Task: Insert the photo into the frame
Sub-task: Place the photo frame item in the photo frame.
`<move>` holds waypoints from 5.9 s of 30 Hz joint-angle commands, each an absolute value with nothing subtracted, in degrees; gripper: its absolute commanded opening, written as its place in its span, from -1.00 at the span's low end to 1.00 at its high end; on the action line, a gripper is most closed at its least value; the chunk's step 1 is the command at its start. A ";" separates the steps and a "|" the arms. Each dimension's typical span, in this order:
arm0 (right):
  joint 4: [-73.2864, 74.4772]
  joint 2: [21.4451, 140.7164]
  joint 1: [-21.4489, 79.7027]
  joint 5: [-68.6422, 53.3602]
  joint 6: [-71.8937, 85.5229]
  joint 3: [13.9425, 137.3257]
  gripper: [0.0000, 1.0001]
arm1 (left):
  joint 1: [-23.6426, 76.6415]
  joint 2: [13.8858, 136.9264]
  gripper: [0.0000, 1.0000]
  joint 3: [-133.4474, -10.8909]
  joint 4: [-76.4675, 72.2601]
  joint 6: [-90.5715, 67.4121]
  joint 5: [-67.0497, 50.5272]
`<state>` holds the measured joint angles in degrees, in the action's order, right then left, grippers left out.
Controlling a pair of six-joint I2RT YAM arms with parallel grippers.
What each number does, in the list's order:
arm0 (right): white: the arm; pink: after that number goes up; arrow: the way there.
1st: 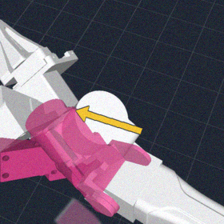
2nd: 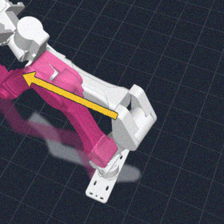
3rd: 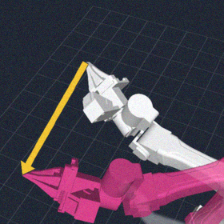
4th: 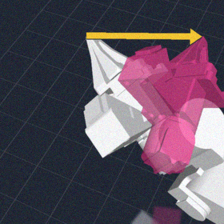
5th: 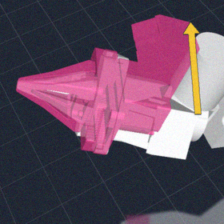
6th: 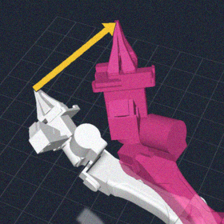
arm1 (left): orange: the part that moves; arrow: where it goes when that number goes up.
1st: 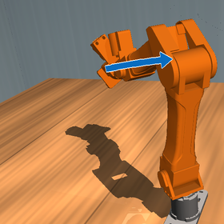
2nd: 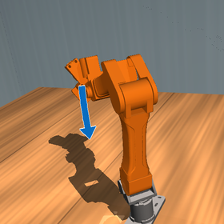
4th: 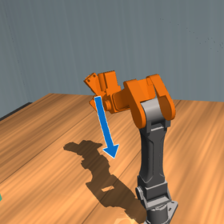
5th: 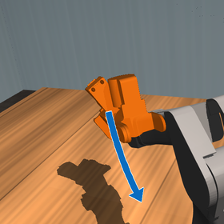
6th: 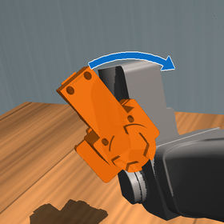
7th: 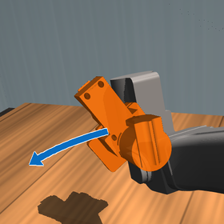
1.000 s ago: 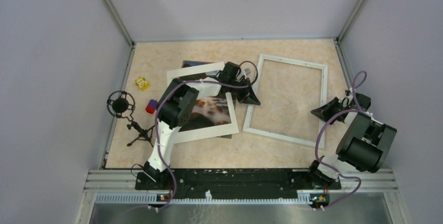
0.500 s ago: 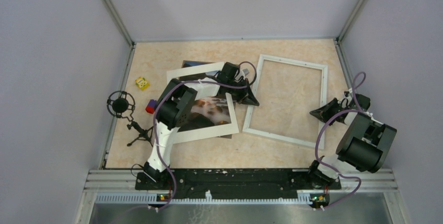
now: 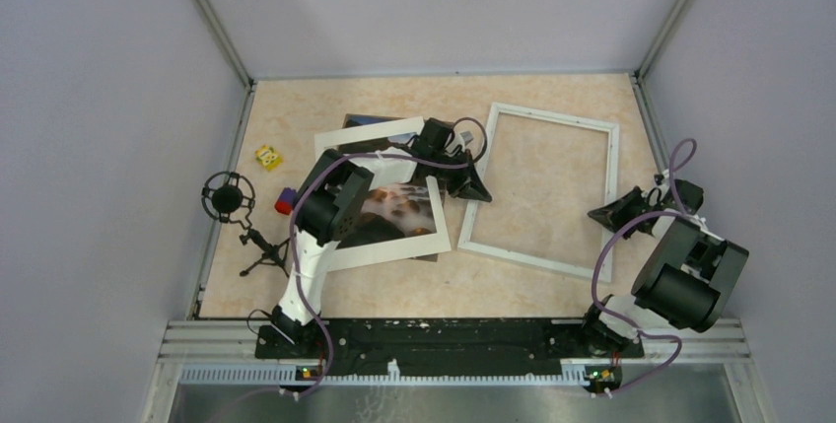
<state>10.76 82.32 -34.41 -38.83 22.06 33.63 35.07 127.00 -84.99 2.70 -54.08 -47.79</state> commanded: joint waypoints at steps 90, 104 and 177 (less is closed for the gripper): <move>6.43 79.77 -36.91 -36.12 22.06 32.85 -1.00 | 35.10 132.18 -0.33 -100.71 15.17 -46.83 -42.91; 5.30 79.88 -36.91 -37.41 22.16 32.45 -1.00 | 35.72 135.84 -0.58 -105.70 14.82 -46.81 -43.07; 3.12 72.11 -36.81 -39.88 22.06 30.17 -1.00 | 34.59 130.85 -1.00 -104.53 14.48 -41.30 -37.91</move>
